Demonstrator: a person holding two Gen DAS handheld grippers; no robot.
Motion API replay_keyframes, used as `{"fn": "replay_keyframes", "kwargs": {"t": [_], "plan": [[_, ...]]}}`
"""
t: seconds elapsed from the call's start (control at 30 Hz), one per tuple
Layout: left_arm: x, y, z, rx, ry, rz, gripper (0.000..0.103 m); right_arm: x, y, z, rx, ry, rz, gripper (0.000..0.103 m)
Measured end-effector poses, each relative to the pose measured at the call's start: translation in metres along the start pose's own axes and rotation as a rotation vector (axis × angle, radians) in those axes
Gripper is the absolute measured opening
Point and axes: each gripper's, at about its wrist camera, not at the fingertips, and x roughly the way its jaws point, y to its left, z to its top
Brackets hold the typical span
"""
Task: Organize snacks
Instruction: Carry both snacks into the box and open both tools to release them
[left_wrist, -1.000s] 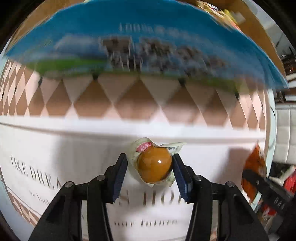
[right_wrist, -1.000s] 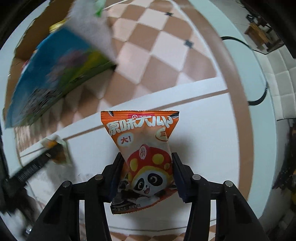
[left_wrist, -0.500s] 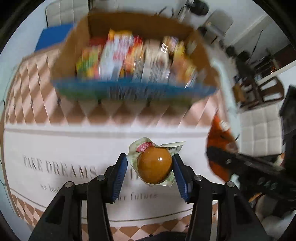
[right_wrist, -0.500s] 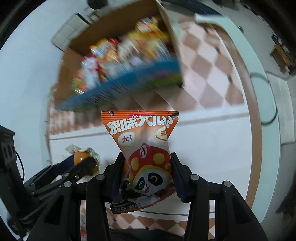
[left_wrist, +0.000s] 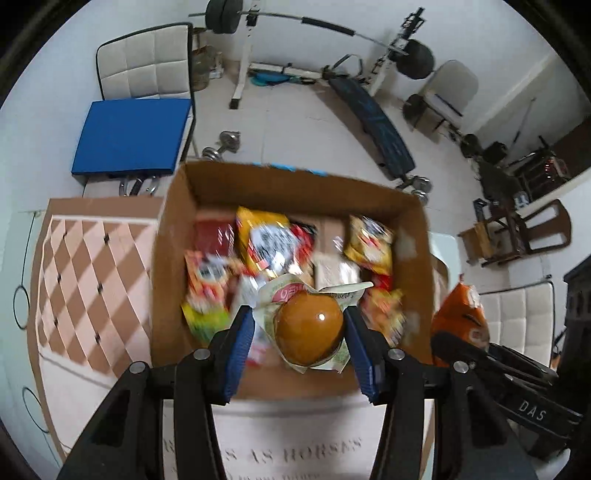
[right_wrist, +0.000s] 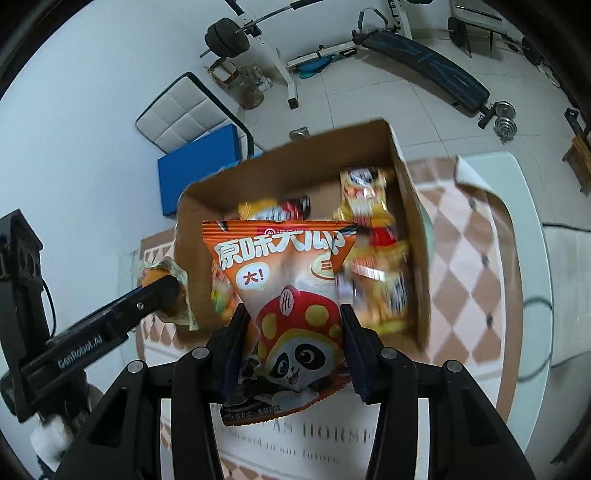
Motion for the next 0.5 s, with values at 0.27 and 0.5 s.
{"fn": "replay_keyframes", "kwargs": {"t": [0.27, 0.5], "plan": [[0.055, 0.008, 0.062, -0.004, 0.081, 0.012, 0.047, 0.083, -0.001, 0.072, 0.009, 0.079, -0.095, 0.05], [0.106, -0.004, 0.084, 0.018, 0.177, 0.012, 0.048, 0.128, -0.005, 0.098, 0.014, 0.107, -0.126, 0.05]]}}
